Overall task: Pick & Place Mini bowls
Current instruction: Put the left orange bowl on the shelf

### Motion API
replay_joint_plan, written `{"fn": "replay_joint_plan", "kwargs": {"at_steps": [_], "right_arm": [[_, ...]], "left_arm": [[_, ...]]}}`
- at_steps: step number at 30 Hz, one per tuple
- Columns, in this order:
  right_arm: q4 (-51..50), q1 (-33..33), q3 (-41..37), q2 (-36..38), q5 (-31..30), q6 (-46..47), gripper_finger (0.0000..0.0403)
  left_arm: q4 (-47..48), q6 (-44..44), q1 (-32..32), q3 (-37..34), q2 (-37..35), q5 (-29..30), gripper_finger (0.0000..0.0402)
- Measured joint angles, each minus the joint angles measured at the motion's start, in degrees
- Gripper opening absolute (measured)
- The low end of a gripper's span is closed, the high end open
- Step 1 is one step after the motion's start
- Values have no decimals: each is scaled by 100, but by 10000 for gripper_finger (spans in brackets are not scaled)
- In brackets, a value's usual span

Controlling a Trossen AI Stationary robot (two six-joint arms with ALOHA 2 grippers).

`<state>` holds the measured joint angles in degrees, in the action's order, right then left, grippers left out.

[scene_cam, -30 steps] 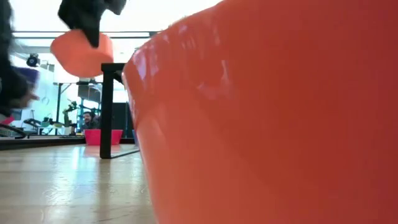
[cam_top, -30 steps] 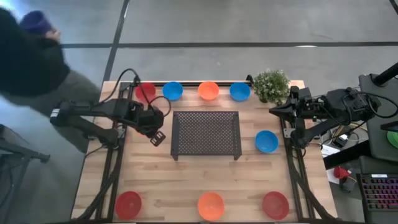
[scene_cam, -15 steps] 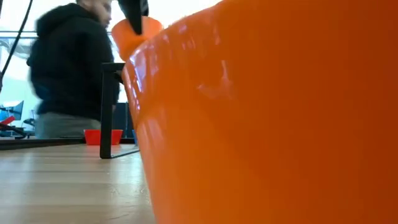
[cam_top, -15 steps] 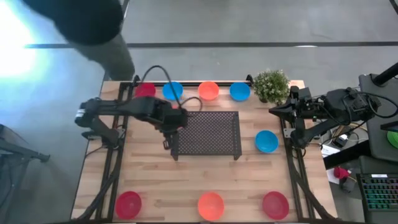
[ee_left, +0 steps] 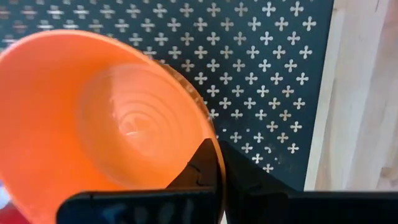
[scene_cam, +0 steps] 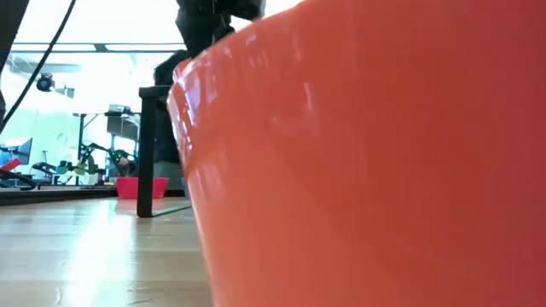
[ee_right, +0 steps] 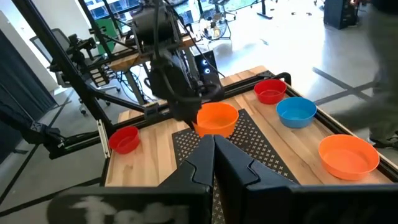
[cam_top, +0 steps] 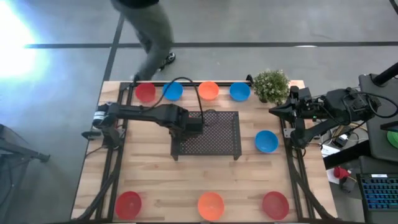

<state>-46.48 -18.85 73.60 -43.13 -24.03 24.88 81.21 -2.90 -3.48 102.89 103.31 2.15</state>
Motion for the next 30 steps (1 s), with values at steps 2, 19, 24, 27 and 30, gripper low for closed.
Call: {"fn": "replay_joint_plan", "kwargs": {"at_steps": [2,19,24,27,30], "right_arm": [[0,0,0,0,0,0,8],[0,0,0,6,3,-2,8],[0,0,0,15,2,13,8],[0,0,0,25,4,7,8],[-2,0,0,33,3,11,8]], "left_arm": [[4,34,-1,0,28,-6,0],[-125,-43,-40,-126,81,-187,0],[-127,-145,-50,-127,81,-315,0],[-129,-165,-86,-154,79,-356,0],[-135,-175,-80,-190,79,-435,0]]}}
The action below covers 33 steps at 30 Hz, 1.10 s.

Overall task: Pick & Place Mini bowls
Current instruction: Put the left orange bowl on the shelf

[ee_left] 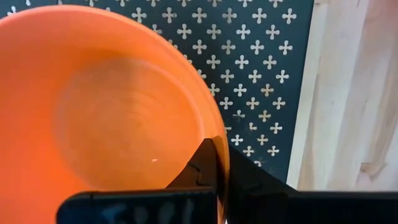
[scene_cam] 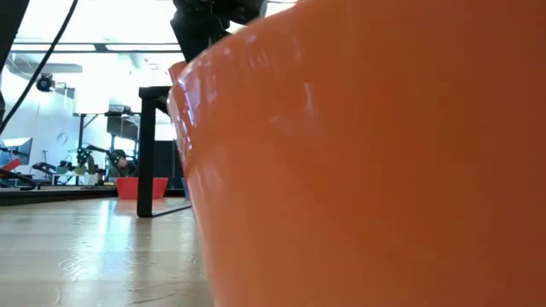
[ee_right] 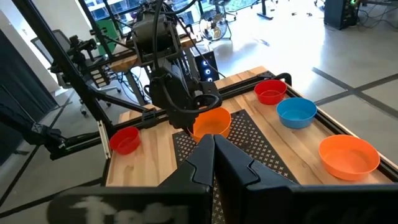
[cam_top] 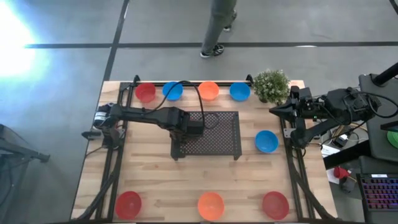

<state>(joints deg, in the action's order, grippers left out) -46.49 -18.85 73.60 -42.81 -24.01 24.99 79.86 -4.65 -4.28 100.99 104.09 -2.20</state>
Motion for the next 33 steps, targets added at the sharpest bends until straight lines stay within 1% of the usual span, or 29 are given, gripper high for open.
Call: {"fn": "replay_joint_plan", "kwargs": {"at_steps": [7,10,25,30,33], "right_arm": [[2,0,0,17,0,-6,8],[2,0,0,17,0,0,8],[1,0,0,44,2,-13,8],[0,0,0,44,2,-13,8],[1,0,0,44,2,-13,8]], "left_arm": [[-25,-94,-2,0,0,25,1],[-40,-157,-6,-4,0,22,9],[-101,-426,-6,-17,11,-24,92],[-105,-452,-6,-17,8,-21,111],[-103,-452,-6,-17,7,-17,114]]}}
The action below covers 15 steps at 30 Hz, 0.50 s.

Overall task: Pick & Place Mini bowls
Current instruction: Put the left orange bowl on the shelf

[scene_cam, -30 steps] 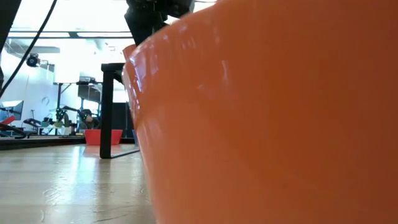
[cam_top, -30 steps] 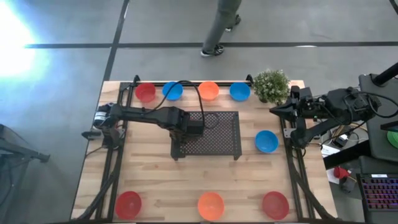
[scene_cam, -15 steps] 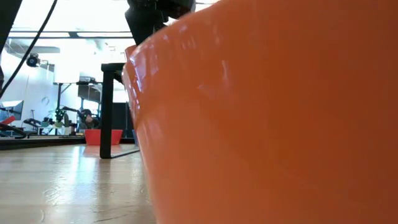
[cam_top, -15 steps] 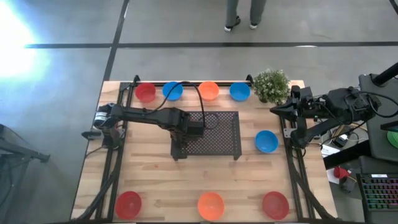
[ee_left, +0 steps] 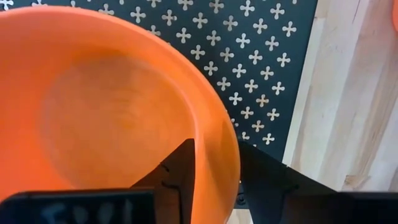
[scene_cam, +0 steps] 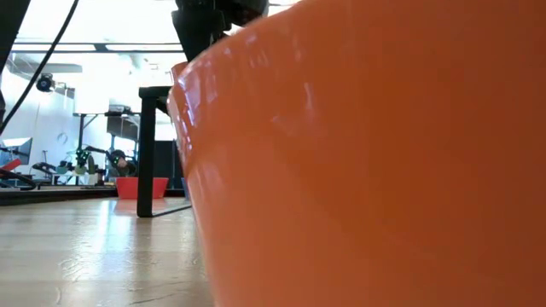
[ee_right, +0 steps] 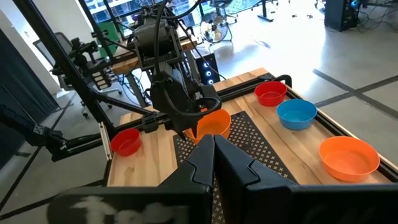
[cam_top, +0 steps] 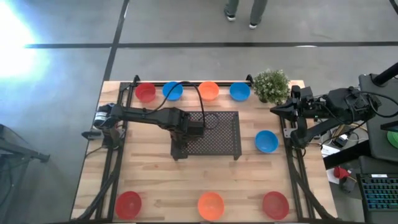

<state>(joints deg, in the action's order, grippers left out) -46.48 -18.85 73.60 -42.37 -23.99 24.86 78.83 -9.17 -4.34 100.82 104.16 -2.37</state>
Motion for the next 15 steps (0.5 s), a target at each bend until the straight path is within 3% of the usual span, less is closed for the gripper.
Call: {"fn": "replay_joint_plan", "kwargs": {"at_steps": [15], "right_arm": [[0,0,0,-2,-1,0,8]], "left_arm": [[4,-5,0,4,-14,-302,115]]}}
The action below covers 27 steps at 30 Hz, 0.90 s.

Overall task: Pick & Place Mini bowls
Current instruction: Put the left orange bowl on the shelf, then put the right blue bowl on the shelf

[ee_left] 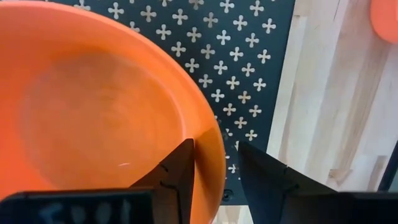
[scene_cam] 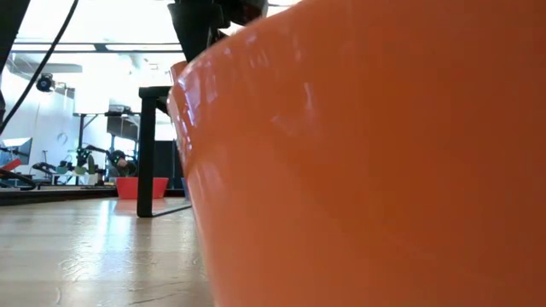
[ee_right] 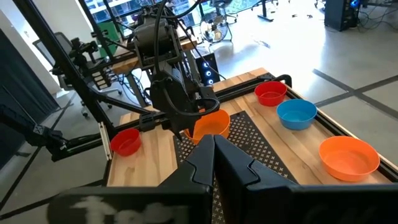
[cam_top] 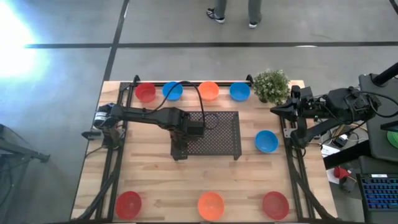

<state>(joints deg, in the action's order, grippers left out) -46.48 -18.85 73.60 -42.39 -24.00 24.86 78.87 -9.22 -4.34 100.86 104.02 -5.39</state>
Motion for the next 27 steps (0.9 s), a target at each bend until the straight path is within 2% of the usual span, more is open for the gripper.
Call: {"fn": "replay_joint_plan", "kwargs": {"at_steps": [15,22,25,27], "right_arm": [[-2,0,0,-4,0,0,8],[-11,0,0,-2,-1,13,8],[-34,0,0,-2,1,48,8],[-108,0,0,-7,0,81,8]], "left_arm": [[83,11,6,40,-306,2,115],[77,7,11,436,-555,27,115],[59,-85,28,714,-591,240,115],[37,-154,28,926,-592,591,115]]}}
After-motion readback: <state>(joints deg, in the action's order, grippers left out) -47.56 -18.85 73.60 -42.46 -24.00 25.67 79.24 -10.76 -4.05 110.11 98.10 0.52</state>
